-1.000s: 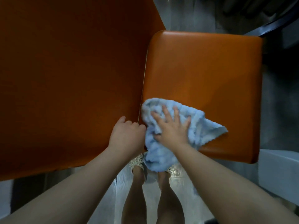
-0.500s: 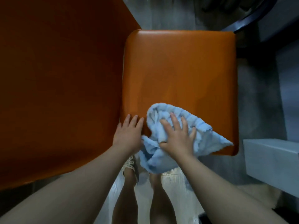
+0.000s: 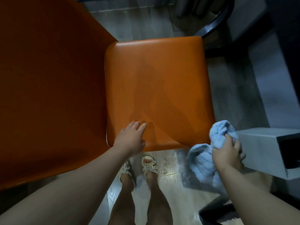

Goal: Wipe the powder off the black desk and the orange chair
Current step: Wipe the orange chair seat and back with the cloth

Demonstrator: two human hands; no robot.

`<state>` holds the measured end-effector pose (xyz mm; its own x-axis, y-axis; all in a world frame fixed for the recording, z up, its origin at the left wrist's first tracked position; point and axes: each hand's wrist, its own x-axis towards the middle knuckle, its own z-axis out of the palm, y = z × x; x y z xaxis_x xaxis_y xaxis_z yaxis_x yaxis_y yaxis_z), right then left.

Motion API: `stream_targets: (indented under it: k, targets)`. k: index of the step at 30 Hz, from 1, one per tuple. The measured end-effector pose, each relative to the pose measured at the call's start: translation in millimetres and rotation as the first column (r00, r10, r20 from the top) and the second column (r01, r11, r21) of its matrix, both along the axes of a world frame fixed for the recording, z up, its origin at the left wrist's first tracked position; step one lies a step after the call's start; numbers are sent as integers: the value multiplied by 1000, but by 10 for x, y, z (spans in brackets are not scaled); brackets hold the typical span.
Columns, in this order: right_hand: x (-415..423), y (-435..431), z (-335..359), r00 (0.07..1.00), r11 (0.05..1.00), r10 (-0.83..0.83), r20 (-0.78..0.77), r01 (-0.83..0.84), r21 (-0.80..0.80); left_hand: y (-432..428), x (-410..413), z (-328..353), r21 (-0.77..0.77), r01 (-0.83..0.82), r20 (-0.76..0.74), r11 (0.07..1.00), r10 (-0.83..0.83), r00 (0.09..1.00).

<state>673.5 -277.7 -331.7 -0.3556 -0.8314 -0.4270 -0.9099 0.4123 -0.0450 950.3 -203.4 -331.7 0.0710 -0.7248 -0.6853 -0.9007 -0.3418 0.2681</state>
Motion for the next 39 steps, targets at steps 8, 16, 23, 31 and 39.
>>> stream_targets:
  k: [8,16,23,31,39]
  targets:
    - [793,-125,798,893,978,99,440,-5,-211,-113,54,793,-159,-15,53,987,24,998]
    - [1356,-43,1748,727,969,148,670,30,-246,-184,396,1713,-341,-25,86,940,58,995]
    - [2248,-187,2415,642,895,281,713,94,-437,-502,1284,2468,-521,-30,11,853,42,999]
    - [3609,-117,2805,477,806,244,844,384,-450,-548,2679,2989,-650,-153,-265,744,-34,964]
    - [4156,103,2970,426,746,180,886,528,-406,-682,3289,3156,-569,-262,-468,779,-45,883]
